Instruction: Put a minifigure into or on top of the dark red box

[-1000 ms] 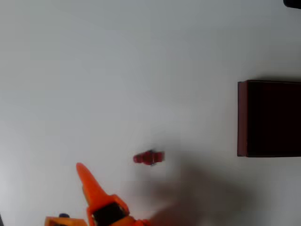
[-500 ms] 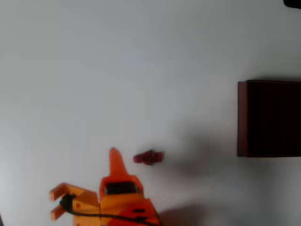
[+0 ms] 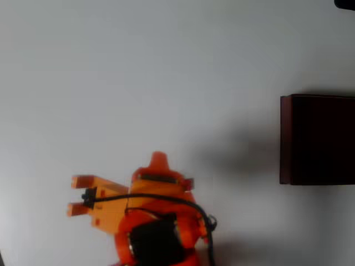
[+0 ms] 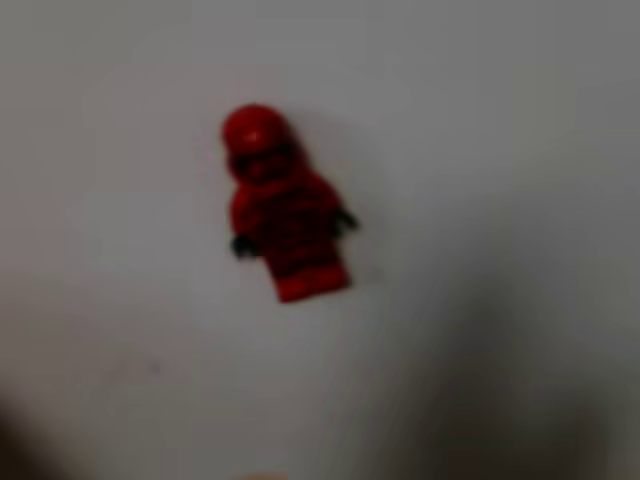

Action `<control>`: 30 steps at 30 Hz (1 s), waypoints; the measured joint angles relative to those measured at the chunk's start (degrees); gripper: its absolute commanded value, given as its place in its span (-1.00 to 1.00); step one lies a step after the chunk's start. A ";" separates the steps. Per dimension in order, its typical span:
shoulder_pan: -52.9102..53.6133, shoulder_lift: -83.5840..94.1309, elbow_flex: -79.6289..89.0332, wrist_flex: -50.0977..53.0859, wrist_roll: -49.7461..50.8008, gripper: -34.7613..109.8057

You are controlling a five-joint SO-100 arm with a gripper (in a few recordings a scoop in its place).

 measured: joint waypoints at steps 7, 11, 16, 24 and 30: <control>0.97 -0.26 5.62 0.88 8.17 -0.09; 5.01 1.93 9.76 0.88 13.27 -0.08; 7.21 0.53 12.22 -2.90 11.07 -0.08; 7.47 -1.32 16.70 -11.69 3.16 -0.09; 11.16 -1.41 21.01 -17.93 -1.05 -0.09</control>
